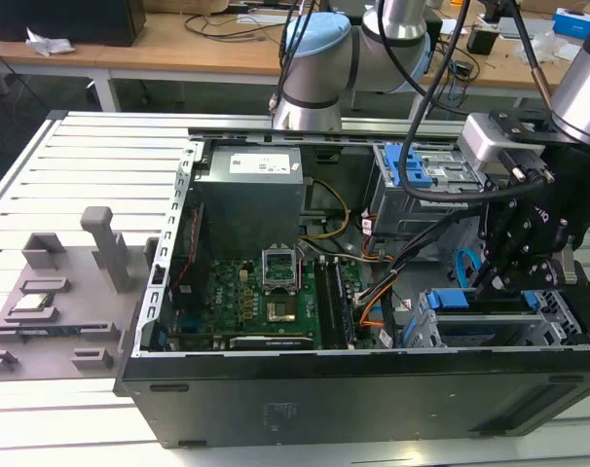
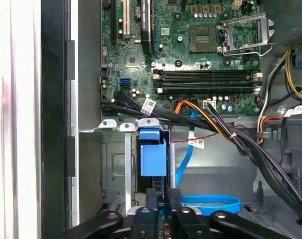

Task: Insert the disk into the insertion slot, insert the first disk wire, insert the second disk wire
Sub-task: 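Insert the second disk wire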

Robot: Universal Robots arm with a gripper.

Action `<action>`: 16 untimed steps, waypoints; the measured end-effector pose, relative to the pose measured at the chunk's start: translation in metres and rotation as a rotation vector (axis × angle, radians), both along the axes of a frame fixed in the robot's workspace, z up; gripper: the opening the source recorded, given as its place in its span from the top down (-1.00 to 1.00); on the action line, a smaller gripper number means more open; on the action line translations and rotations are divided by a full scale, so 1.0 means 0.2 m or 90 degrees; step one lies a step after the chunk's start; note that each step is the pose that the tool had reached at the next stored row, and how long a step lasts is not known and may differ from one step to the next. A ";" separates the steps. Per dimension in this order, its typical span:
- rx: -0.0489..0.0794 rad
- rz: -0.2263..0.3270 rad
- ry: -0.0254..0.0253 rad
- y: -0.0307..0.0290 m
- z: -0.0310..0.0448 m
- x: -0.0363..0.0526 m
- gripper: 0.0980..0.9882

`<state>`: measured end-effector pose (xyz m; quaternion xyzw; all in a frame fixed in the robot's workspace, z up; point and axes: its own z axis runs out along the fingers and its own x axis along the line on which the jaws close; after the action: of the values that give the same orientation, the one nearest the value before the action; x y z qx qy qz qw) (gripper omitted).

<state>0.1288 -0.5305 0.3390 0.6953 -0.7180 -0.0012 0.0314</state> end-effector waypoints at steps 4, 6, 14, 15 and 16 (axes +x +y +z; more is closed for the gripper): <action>0.000 0.000 0.0000 0.001 0.049 0.000 0.69; 0.000 0.000 0.0001 0.004 0.093 0.000 0.69; 0.000 0.000 0.0000 0.043 0.256 0.000 0.98; 0.000 0.000 0.0000 0.043 0.268 0.000 0.98; 0.000 0.000 0.0001 0.043 0.268 0.000 0.98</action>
<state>0.1287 -0.5220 0.3927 0.6953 -0.7181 -0.0011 0.0316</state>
